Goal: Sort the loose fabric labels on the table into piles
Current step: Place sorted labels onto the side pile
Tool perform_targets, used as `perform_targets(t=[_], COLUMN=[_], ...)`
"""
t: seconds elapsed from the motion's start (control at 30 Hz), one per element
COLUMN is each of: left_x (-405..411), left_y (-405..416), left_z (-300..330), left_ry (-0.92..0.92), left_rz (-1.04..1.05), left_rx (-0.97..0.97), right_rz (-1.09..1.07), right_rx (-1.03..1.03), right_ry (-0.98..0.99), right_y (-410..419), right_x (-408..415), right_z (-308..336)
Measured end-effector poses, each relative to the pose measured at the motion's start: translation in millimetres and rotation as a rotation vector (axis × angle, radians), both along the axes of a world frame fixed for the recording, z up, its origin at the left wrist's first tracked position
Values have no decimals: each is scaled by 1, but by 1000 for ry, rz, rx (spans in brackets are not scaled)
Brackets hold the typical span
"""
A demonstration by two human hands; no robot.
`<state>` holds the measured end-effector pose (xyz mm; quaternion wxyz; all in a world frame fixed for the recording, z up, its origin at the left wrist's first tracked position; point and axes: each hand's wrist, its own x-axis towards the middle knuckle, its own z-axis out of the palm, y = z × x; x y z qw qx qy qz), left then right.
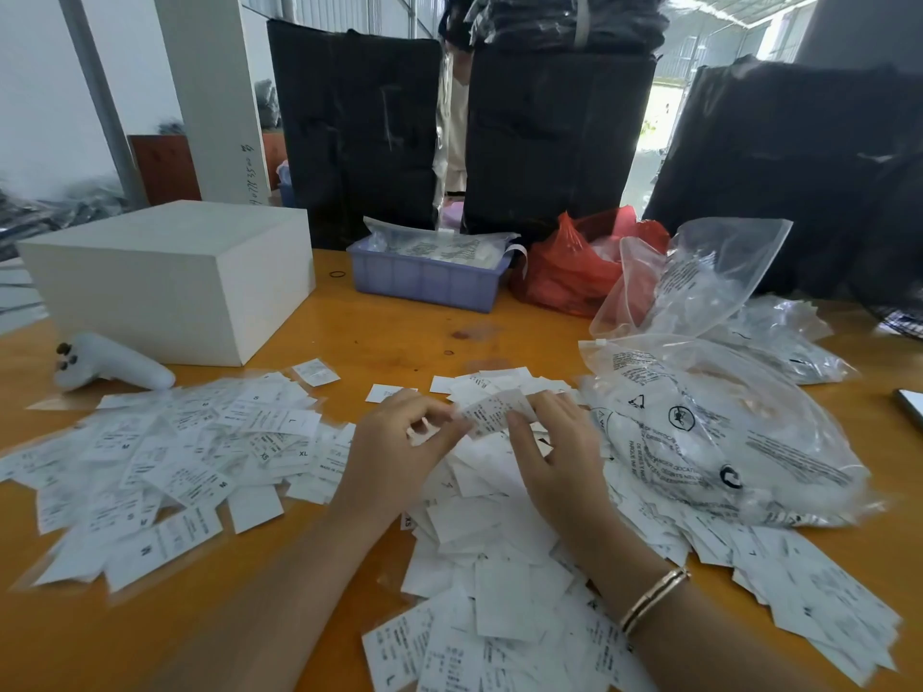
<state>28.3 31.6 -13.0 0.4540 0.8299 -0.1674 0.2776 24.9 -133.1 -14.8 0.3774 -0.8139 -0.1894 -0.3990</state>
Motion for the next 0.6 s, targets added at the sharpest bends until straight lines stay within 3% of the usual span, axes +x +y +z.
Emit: perform_targets(t=[0.13,0.3,0.47,0.6], left_x=[1,-2,0,-1], left_y=[1,-3,-2,-3], left_z=[0,1,-1,0], left_ry=[189,229,329,291], left_rz=[-125,-222,-140,-166], left_rx=[-161,-180,-344,-285], right_rz=[46,69,93,73], right_rx=[-68,-124,123,-36], right_ry=[-19,148,225,188], right_y=[0,5,3,5], right_x=[-1,-1,-4,-4], right_z=[-2,-6,-3,-4])
